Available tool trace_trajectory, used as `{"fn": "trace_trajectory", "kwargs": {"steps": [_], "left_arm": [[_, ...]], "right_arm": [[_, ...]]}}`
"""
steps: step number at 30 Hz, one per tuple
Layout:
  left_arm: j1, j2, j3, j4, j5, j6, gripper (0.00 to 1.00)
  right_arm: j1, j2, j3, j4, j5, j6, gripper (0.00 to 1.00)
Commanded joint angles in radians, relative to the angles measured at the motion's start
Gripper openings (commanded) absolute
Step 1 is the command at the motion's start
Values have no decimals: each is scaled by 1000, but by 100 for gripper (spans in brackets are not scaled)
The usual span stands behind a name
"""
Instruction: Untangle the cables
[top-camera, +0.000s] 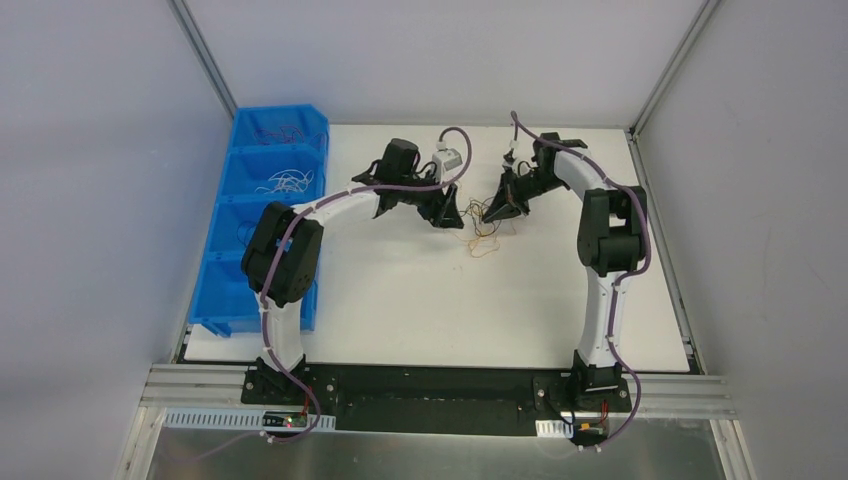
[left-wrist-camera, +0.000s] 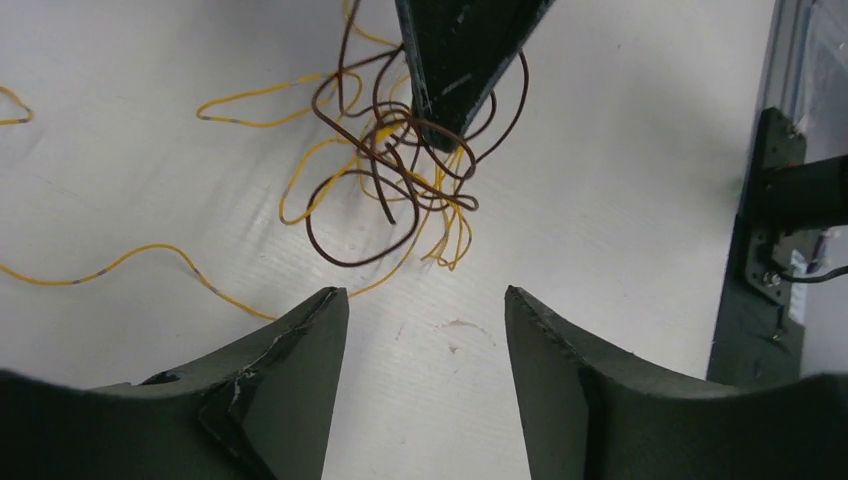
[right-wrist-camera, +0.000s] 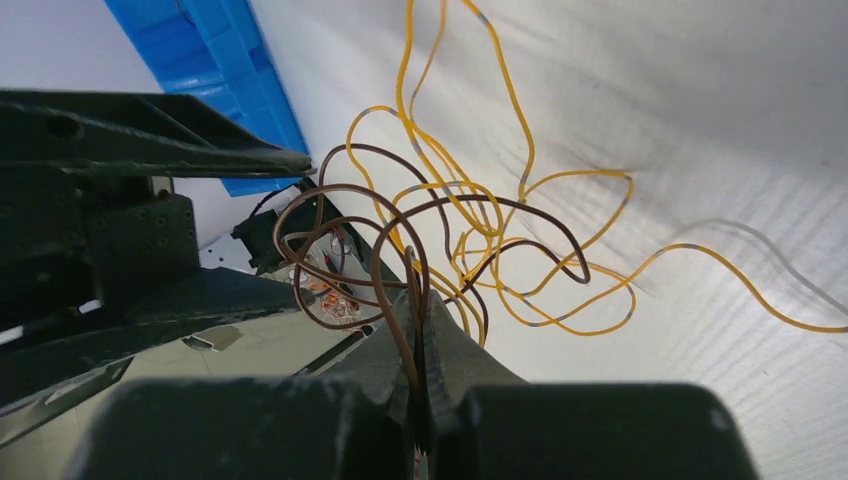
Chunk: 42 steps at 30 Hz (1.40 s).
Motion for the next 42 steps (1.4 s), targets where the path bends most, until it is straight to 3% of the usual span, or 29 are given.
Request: {"fn": "trace_trajectory", "kwargs": {"steps": [1, 11, 19, 23, 28, 32, 36, 40, 42], "left_arm": [[-49, -51, -81, 85, -15, 216, 58], [-114, 65, -56, 184, -122, 304, 51], [-129, 164, 55, 67, -171, 408, 50], [-145, 199, 135, -118, -201, 513, 37], [-146, 175, 113, -233, -176, 663, 18], [-154, 171, 105, -262, -163, 720, 15], [-163, 187, 131, -271, -179, 735, 35], [-168, 213, 169, -282, -196, 709, 32], [-174, 214, 173, -286, -206, 716, 25]], "right_arm": [[-25, -40, -26, 61, 31, 90, 0], [-30, 2, -27, 101, 29, 138, 0], [-52, 9, -25, 93, 8, 137, 0], [-64, 18, -5, 67, 1, 123, 0], [-88, 20, 3, 44, 4, 122, 0], [-91, 24, -1, 41, -2, 98, 0], [-89, 21, -3, 42, -8, 99, 0], [-90, 17, -10, 36, -14, 96, 0], [-90, 16, -11, 33, -15, 95, 0]]}}
